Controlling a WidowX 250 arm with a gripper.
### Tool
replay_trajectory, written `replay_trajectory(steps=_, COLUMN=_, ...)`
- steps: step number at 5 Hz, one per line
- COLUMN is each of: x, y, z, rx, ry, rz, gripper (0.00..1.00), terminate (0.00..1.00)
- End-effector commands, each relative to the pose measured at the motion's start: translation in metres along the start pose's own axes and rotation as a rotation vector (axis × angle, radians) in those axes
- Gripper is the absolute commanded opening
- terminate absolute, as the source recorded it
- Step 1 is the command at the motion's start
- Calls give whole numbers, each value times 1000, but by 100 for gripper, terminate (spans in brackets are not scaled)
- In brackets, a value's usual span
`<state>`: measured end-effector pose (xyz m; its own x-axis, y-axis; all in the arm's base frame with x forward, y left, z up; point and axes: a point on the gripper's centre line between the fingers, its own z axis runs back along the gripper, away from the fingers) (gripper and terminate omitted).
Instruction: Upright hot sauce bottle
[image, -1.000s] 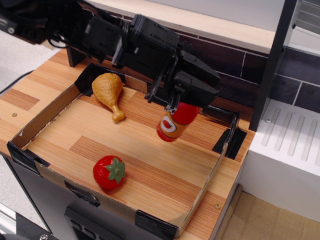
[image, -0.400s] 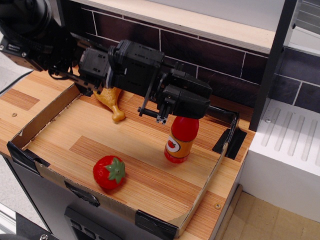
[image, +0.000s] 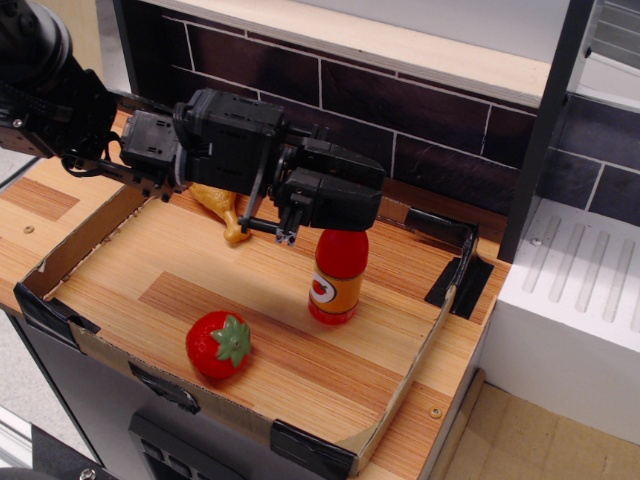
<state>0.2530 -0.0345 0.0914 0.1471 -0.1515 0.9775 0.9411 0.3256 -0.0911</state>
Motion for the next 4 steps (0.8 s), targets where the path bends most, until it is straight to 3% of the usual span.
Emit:
replay_trajectory(steps=1, x=-11, y=-5, z=16, rx=-15, ry=-23, rz=-25, gripper=100, terminate=0)
replay_trajectory(steps=3, x=0, y=-7, z=34, rx=100, ry=-29, rz=74, gripper=100, terminate=0)
replay_trajectory(steps=4, x=27, y=-7, z=57, rx=153, ry=11, rz=59, gripper=100, terminate=0)
